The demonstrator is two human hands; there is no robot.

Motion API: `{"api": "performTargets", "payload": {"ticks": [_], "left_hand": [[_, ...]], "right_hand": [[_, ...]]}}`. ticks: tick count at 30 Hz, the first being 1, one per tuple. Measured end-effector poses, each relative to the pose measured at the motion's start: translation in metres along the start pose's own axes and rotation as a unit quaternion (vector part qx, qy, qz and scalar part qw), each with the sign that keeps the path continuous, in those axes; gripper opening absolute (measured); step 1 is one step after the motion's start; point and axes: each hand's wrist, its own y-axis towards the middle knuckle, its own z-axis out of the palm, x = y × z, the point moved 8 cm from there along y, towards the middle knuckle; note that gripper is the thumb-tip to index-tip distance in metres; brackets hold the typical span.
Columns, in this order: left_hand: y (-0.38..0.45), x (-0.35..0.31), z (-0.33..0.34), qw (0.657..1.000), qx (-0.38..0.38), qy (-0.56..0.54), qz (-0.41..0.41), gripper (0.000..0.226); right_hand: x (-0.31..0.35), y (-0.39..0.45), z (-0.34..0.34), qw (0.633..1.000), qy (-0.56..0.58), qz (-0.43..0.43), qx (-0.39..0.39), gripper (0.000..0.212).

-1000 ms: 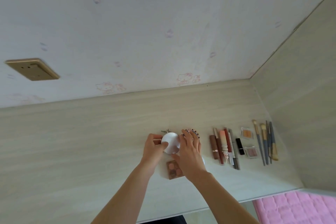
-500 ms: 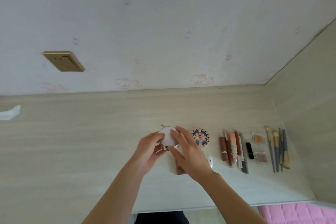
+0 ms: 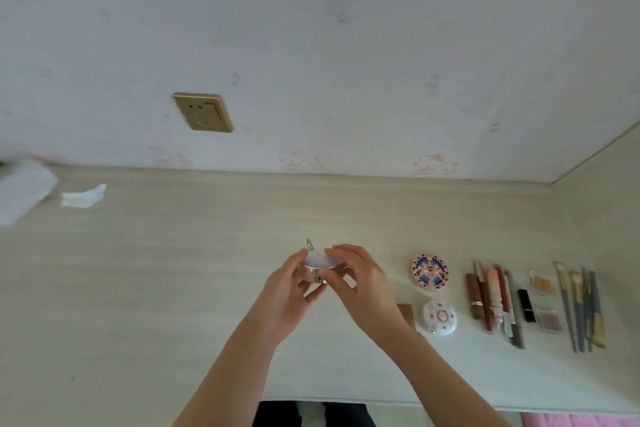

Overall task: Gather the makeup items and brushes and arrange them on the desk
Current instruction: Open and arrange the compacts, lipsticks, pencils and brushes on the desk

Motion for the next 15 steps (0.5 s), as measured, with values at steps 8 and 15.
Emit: {"api": "performTargets", "payload": {"ticks": [8,15], "left_hand": [[-0.023,-0.067,-0.067,0.998,0.032,0.048,0.032,0.049],[-0.036,-0.105,-0.099,0.949,0.11,0.293,0.05,0.066]], "right_hand": [[0.048,0.004,0.066,0.997,0.059,0.056,0.014,0.026],[0.065,0.013,0.103,0.991,0.038,0.125,0.002,0.028]]}}
